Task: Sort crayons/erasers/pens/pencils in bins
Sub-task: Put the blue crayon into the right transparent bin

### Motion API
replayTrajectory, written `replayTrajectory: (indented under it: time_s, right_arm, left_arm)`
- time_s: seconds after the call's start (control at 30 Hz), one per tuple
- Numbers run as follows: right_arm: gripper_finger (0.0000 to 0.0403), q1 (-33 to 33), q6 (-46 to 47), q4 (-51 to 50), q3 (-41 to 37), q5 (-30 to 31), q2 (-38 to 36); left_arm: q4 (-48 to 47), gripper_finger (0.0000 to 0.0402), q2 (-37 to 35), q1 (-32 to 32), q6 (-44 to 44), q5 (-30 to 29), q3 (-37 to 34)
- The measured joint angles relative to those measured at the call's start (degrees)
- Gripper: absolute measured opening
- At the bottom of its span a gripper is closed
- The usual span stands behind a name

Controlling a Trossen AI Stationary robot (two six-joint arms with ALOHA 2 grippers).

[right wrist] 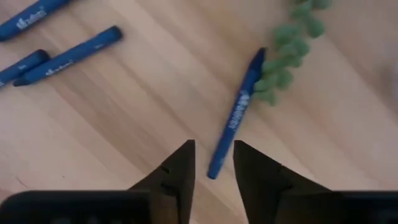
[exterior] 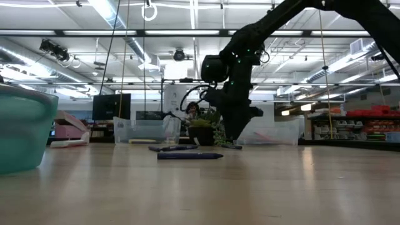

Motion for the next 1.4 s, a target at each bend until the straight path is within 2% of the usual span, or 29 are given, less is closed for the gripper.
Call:
replayTrajectory:
  time_s: [0.2, 0.43, 0.7, 0.9, 1.03, 1.27, 1.4]
  right_arm:
    - [0.012, 2.14, 3.26, 0.22, 0.04, 7.1, 0.22]
    - [0.01, 1.18, 5.59, 0.25, 0.09, 7.41, 1.71]
    - [0.0098, 1.33, 6.62, -0.21, 0.12, 6.38, 3.35]
    - [0.0095, 1.72, 4.98, -2.74, 0.09, 8.18, 3.37]
    - [0.0078, 1.72, 2.44, -4.53, 0.09, 8.73, 3.37]
    - [0.0022, 1.77, -0.67, -4.66, 0.09, 9.72, 3.3]
    - [0.001, 1.9, -3.12, -4.44, 0.08, 10.17, 3.04]
  left_arm:
    - [0.13, 0.0032, 0.01, 0.0, 0.0, -0.01, 0.0]
    - [0.44, 0.0023, 0.01, 0.0, -0.04, -0.01, 0.0]
    - [1.25, 0.0029, 0.01, 0.0, -0.48, -0.01, 0.0]
    - [1.31, 0.0021, 0.01, 0.01, -1.55, -0.01, 0.0]
    - [1.33, 0.0019, 0.01, 0.02, -1.53, -0.01, 0.0]
    - [1.31, 0.0024, 0.01, 0.02, -1.49, -0.01, 0.0]
    - [1.31, 0.002, 0.01, 0.0, -1.48, 0.01, 0.0]
